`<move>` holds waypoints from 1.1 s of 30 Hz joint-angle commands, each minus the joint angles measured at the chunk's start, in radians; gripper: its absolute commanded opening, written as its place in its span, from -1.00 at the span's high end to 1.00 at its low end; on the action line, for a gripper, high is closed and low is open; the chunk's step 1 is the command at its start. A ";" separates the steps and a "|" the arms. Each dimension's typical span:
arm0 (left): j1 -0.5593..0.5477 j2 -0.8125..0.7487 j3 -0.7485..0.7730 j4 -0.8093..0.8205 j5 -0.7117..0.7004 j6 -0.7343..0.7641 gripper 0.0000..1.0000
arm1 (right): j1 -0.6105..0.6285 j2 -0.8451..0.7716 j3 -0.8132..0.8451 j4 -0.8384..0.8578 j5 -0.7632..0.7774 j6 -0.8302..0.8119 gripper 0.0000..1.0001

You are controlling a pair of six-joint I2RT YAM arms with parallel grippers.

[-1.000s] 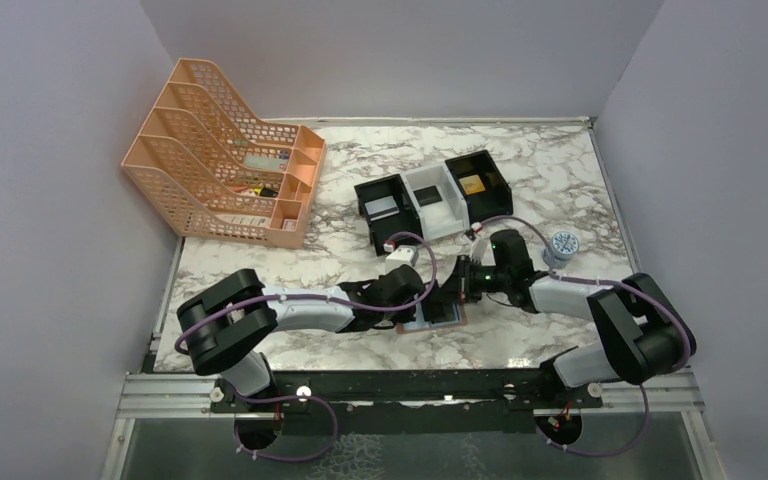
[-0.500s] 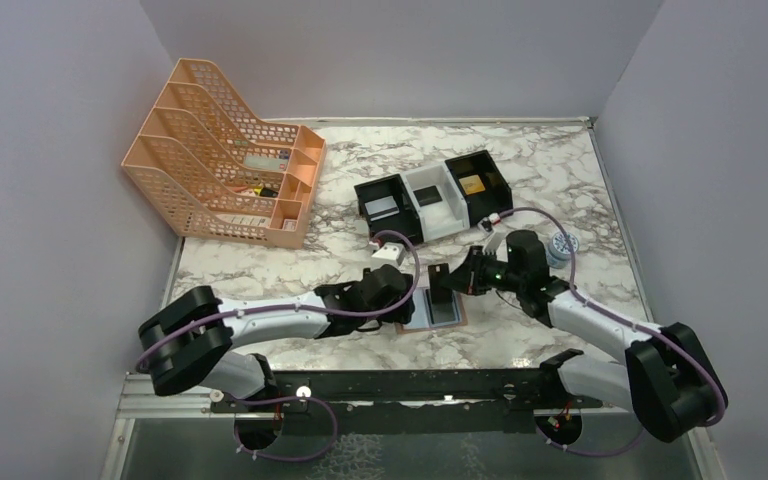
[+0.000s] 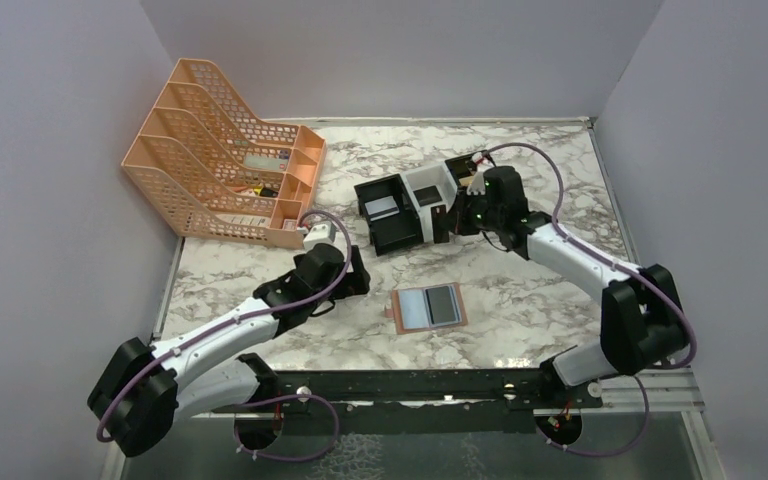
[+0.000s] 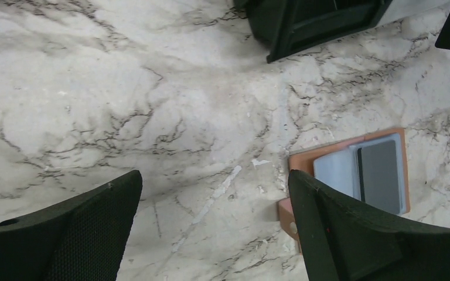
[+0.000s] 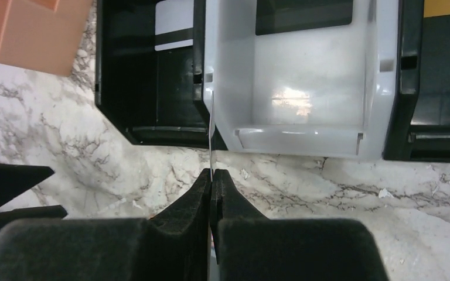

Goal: Take the credit cards out of the card holder

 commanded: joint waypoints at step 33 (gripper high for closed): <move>0.058 -0.011 -0.022 -0.068 0.049 0.010 -0.98 | 0.005 0.246 0.216 -0.186 -0.305 -0.096 0.98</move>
